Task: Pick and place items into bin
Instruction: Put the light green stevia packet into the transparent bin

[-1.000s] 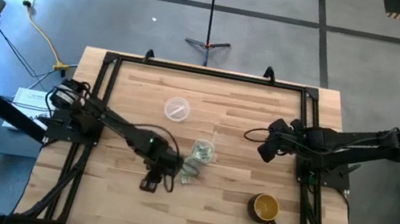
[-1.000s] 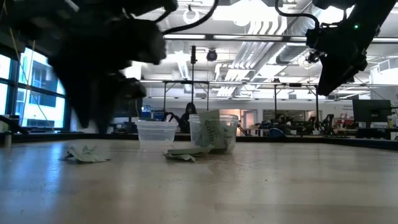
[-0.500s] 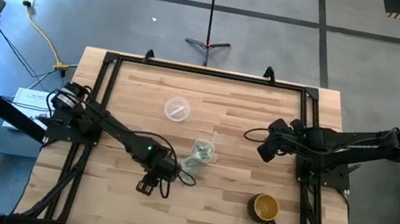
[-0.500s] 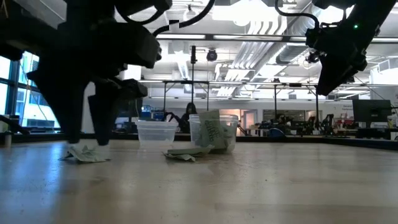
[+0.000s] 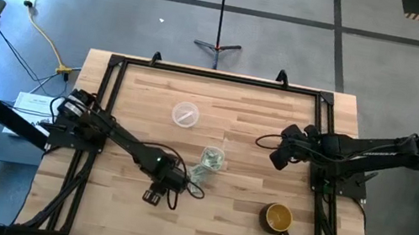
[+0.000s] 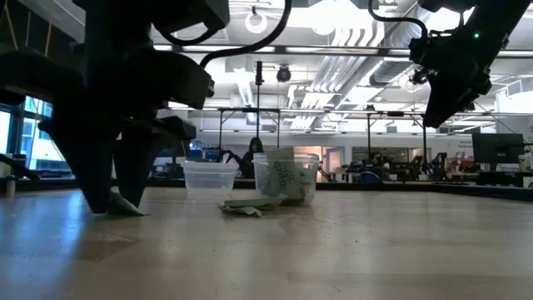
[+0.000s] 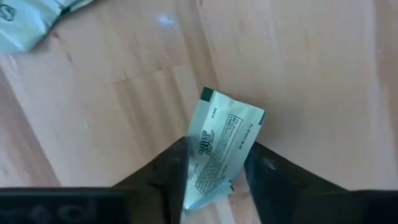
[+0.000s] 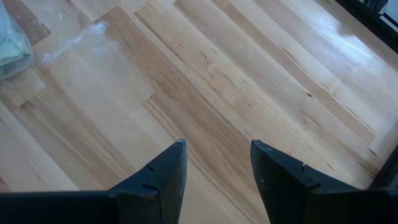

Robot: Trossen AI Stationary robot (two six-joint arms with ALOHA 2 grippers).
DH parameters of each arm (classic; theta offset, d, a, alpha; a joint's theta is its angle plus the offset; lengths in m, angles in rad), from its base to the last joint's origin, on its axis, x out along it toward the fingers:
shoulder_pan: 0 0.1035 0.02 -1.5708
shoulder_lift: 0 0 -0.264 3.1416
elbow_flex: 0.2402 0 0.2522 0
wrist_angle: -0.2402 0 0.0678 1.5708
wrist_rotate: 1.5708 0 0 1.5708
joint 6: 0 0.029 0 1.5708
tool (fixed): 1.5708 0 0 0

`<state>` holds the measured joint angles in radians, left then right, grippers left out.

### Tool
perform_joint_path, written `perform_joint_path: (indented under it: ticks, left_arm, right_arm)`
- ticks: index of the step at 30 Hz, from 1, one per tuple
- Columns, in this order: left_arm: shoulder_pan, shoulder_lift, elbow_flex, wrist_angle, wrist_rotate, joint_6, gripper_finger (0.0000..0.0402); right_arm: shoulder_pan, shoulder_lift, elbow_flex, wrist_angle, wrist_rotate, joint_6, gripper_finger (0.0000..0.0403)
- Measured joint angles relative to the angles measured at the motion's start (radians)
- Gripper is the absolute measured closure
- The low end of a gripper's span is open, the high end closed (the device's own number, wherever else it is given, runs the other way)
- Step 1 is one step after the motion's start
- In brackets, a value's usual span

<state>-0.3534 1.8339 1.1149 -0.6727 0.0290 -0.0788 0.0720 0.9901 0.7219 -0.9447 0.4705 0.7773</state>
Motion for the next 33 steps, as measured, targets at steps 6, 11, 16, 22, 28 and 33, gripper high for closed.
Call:
perform_joint_path:
  ticks: [6, 11, 16, 22, 28, 33]
  left_arm:
    - [-0.002, 0.001, 0.003, -0.008, -0.099, -0.002, 0.0334]
    - [0.003, 0.006, 0.07, -0.08, -0.231, 0.004, 0.0374]
    - [0.057, 0.005, 0.219, -0.177, -0.272, -0.018, 0.0353]
    - [0.177, 0.003, 0.367, -0.122, -0.28, 0.038, 0.0376]
    - [0.3, 0.003, 0.403, 0.03, -0.208, 0.1, 0.037]
    - [0.344, 0.024, 0.404, 0.138, -0.098, 0.064, 0.0375]
  right_arm:
    - [0.0, 0.0, 0.0, 0.0, 0.011, 0.0, 0.0234]
    - [0.002, 0.0, 0.0, 0.0, 0.01, -0.007, 0.0234]
    - [0.079, -0.027, 0.0, 0.027, 0.04, -0.036, 0.0234]
    - [0.16, -0.081, 0.0, -0.039, 0.102, 0.067, 0.0234]
    - [0.217, -0.165, 0.0, -0.103, 0.152, 0.168, 0.0234]
    - [0.225, -0.218, 0.0, -0.138, 0.155, 0.193, 0.0234]
